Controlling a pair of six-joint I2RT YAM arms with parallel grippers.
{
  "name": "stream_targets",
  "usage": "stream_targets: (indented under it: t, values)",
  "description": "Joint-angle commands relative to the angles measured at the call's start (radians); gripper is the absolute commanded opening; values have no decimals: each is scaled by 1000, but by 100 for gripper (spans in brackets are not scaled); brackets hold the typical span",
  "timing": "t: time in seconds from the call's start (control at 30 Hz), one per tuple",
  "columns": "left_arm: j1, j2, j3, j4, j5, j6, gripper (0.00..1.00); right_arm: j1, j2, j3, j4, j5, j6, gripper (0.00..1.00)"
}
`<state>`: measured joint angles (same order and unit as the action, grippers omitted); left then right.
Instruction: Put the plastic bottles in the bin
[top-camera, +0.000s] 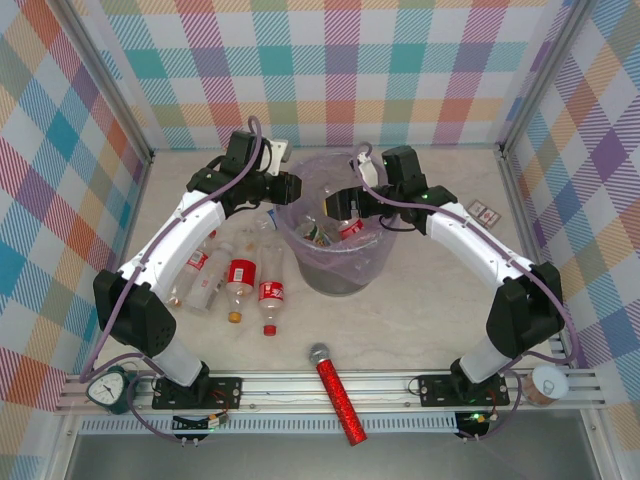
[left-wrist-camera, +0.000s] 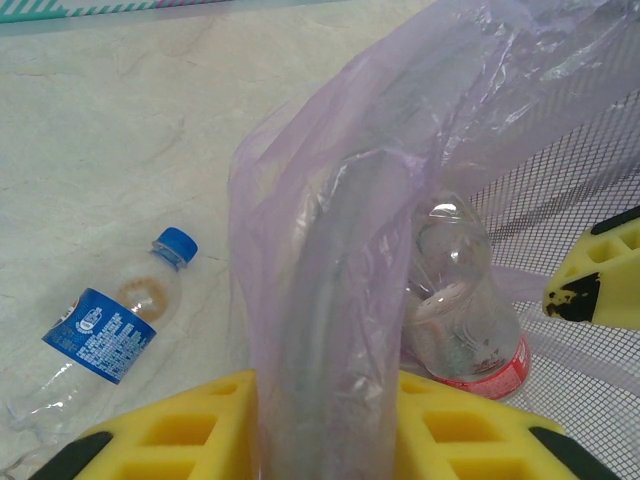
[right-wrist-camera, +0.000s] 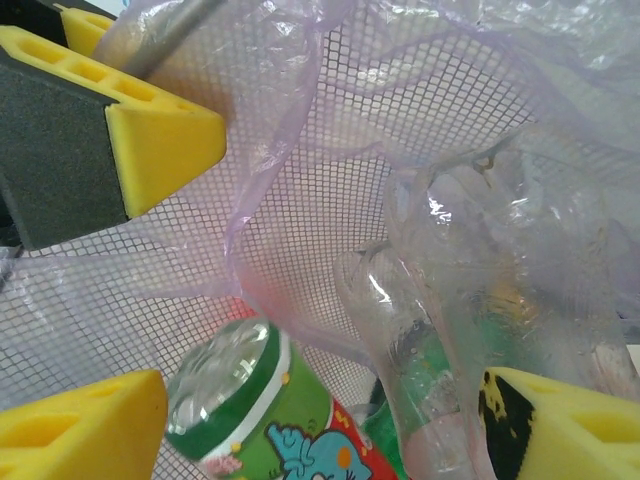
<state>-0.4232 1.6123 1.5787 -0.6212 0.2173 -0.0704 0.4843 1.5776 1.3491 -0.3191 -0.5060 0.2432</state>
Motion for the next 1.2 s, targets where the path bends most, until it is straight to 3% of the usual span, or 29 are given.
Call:
stream_targets:
  t: [0.0,0.23,0.7,1.17]
  values:
    - [-8,35,-47,-109,-22,22,33,5,-21,15,-9,-14,-13,79]
    - [-7,36,-48,-110,-21,22,33,5,-56,68,-65,30,-23,76]
    - [-8,44,-47,-110,-19,22,33,-18,-229,199,-245,343,-78,81]
    - [-8,41,-48,-110,-16,21,33,-397,-241,130,-325,328,219,92]
